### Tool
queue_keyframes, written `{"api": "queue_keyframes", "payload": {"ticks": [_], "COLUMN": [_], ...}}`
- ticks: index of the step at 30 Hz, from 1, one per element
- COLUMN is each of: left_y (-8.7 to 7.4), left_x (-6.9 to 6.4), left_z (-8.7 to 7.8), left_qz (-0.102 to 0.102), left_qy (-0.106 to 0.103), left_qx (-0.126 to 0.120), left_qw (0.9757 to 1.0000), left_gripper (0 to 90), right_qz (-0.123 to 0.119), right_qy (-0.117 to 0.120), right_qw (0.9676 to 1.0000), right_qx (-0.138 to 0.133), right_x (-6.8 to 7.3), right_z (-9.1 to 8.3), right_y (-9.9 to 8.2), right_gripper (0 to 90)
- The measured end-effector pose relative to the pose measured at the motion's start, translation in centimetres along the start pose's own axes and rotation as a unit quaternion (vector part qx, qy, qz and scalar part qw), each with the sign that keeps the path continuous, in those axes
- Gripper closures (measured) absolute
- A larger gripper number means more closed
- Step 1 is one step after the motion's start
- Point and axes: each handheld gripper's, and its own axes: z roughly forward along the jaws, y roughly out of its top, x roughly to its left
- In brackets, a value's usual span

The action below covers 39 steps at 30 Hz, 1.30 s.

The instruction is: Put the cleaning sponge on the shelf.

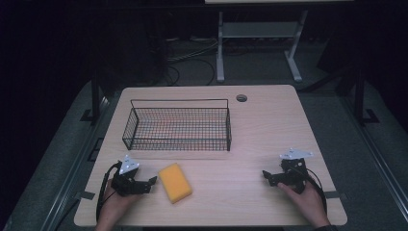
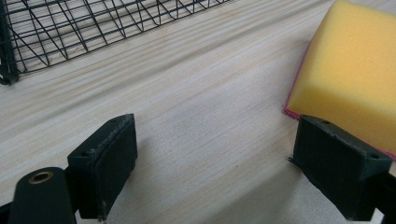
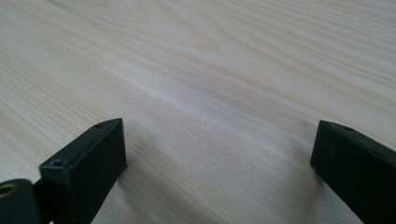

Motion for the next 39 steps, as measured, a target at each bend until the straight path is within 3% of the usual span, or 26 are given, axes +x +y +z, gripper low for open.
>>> {"api": "queue_keyframes", "payload": {"ticks": [11,16,21,24,28,30,31,32,35,39], "left_y": [0.0,0.2,0.3,0.6,0.8,1.0,1.1,1.2,1.5,1.9], "left_x": [0.1,0.2,0.2,0.2,0.2,0.2,0.2,0.1,-0.1,-0.6], "left_z": [-0.1,-0.5,-1.1,-1.7,-2.1,-2.3,-2.4,-2.5,-2.7,-2.6], "left_qz": [-0.001,-0.006,-0.015,-0.021,-0.019,-0.023,-0.023,-0.023,-0.018,-0.009], "left_qy": [-0.004,-0.006,-0.013,-0.028,-0.035,-0.041,-0.044,-0.050,-0.067,-0.083], "left_qx": [0.001,0.013,0.021,0.029,0.039,0.044,0.047,0.049,0.059,0.072], "left_qw": [1.0000,0.9999,0.9996,0.9989,0.9984,0.9979,0.9977,0.9973,0.9958,0.9939], "left_gripper": [13.2,16.6,33.2,44.4,55.9,71.2,71.2,81.9,89.5,89.6], "right_qz": [-0.001,0.000,-0.001,-0.001,-0.001,-0.001,-0.001,-0.001,-0.001,0.000], "right_qy": [0.000,0.000,0.000,0.000,0.000,0.000,0.000,0.000,0.000,0.000], "right_qw": [1.0000,1.0000,1.0000,1.0000,1.0000,1.0000,1.0000,1.0000,1.0000,1.0000], "right_qx": [0.000,0.000,0.000,0.000,0.000,0.000,0.000,0.000,0.000,0.000], "right_x": [0.0,0.0,0.0,0.0,0.0,0.0,0.0,0.0,0.0,0.0], "right_z": [0.0,0.0,0.0,0.0,0.0,0.0,0.0,0.0,0.0,0.0], "right_y": [0.0,0.0,0.0,0.0,0.0,0.0,0.0,0.0,0.0,0.0], "right_gripper": [2.6,2.6,2.6,2.6,2.6,2.6,2.6,2.6,2.6,2.6]}}
